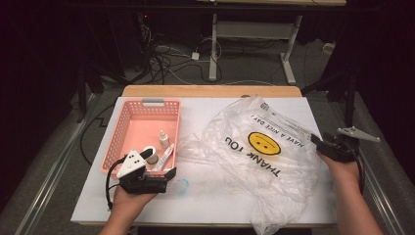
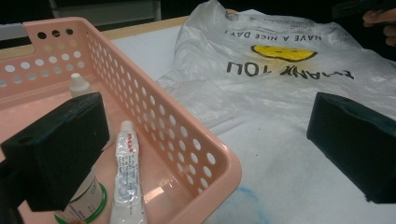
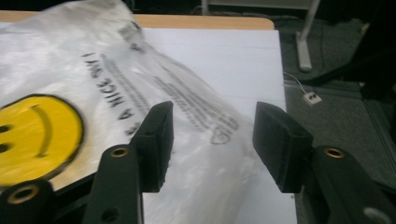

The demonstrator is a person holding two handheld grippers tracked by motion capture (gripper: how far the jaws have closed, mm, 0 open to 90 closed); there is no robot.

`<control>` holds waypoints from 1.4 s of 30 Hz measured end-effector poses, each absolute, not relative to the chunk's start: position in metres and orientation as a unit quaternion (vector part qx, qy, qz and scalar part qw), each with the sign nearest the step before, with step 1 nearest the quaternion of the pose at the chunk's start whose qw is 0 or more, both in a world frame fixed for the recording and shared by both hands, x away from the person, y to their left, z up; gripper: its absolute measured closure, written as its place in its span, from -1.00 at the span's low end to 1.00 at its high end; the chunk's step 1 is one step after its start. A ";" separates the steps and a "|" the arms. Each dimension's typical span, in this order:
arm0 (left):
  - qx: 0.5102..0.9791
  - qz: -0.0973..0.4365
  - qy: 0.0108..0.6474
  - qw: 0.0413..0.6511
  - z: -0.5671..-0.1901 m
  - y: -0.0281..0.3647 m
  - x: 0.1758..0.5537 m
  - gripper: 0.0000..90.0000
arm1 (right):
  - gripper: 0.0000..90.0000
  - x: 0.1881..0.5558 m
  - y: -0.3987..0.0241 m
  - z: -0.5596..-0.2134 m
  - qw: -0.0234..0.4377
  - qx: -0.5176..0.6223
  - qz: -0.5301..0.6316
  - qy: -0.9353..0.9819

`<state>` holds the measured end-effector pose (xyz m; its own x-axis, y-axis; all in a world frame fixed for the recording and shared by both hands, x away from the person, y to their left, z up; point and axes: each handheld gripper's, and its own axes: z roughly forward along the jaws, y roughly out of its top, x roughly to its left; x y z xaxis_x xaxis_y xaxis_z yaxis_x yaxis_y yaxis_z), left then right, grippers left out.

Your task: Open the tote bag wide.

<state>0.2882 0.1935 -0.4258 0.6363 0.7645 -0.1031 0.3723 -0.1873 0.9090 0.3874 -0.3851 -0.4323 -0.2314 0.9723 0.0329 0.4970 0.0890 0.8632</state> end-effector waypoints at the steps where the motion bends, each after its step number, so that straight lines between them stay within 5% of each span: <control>1: 0.748 0.195 0.380 0.508 -0.426 0.193 0.288 -1.00 | 0.00 0.382 -0.384 -0.431 0.297 0.535 0.404 0.680; 12: 0.759 0.195 0.379 0.492 -0.428 0.189 0.288 -1.00 | -0.41 0.330 -0.346 -0.439 0.254 0.454 0.438 0.733; 26: 0.768 0.191 0.375 0.483 -0.430 0.188 0.289 -1.00 | -1.00 0.315 -0.288 -0.443 0.225 0.391 0.450 0.771; 42: 0.767 0.204 0.370 0.483 -0.430 0.186 0.289 -1.00 | -1.00 0.323 -0.245 -0.437 0.222 0.351 0.458 0.786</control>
<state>0.2894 0.1858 -0.4296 0.6424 0.7650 -0.0450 0.3702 -0.2584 0.8923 0.3228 -0.2450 -0.4367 -0.6546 0.7555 -0.0281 0.3483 0.3343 0.8758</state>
